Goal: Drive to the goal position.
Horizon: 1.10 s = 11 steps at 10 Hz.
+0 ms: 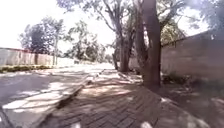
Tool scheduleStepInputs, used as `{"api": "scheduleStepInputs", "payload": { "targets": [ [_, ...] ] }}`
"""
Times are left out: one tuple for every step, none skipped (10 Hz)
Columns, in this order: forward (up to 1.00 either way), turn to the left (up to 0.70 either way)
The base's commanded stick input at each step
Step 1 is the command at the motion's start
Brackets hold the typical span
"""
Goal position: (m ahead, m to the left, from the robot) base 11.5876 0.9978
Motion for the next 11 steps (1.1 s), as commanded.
{"api": "scheduleStepInputs", "payload": {
  "targets": [
    [0.70, 0.00],
    [0.70, 0.00],
    [0.70, 0.00],
    [0.70, 0.00],
    [0.70, 0.00],
    [0.70, 0.00],
    [0.70, 0.00],
    [0.70, 0.00],
    [0.70, 0.00],
    [0.70, 0.00],
    [0.70, 0.00]
  ]
}}
